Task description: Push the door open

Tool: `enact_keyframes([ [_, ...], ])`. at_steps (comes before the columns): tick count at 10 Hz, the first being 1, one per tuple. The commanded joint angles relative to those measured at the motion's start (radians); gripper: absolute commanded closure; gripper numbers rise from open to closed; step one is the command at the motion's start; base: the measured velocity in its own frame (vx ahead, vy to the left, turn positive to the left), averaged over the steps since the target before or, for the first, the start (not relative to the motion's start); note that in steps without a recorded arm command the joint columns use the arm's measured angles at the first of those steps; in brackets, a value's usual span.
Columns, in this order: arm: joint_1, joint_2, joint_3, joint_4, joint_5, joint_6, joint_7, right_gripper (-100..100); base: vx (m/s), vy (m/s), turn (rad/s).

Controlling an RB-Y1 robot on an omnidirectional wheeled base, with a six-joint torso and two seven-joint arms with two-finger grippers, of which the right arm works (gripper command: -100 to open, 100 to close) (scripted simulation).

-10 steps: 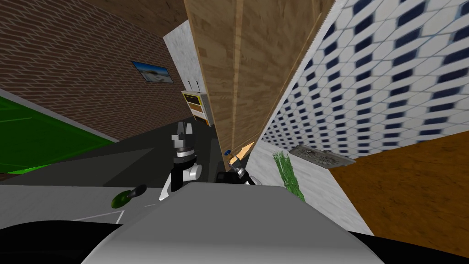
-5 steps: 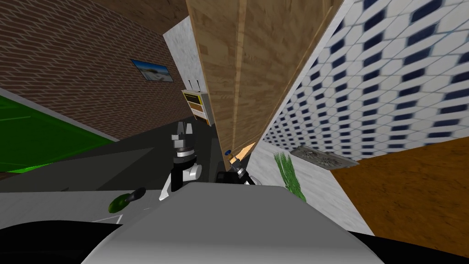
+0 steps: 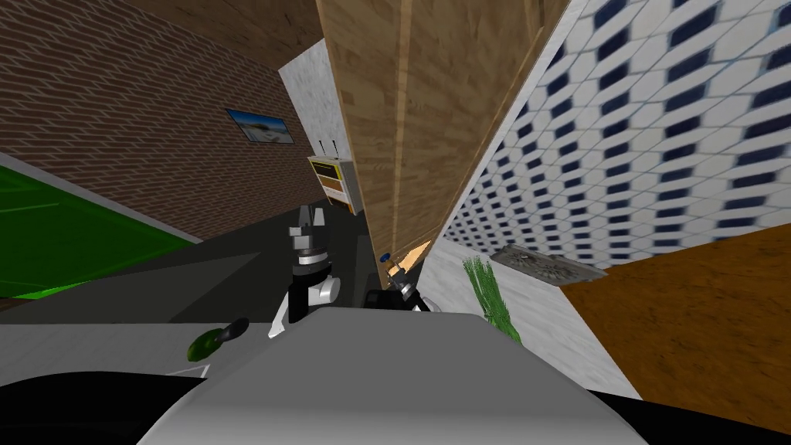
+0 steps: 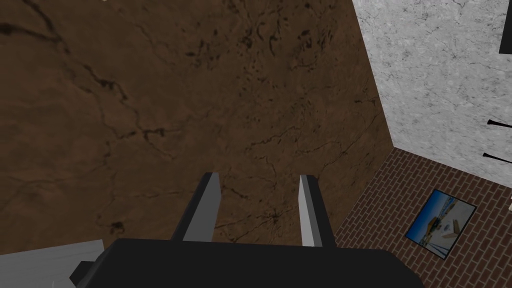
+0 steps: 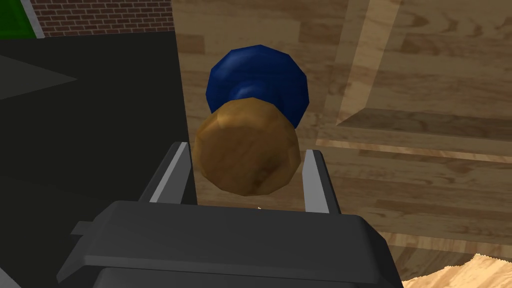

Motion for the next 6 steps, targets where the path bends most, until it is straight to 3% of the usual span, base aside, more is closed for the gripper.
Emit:
enact_keyframes([
  [1, -0.004, 0.007, -0.018, -0.004, -0.006, -0.005, 0.009, 100, 0.103, 0.144, -0.024],
  [6, -0.006, 0.038, -0.082, 0.019, -0.029, -0.007, 0.043, 100, 0.132, 0.15, -0.027],
])
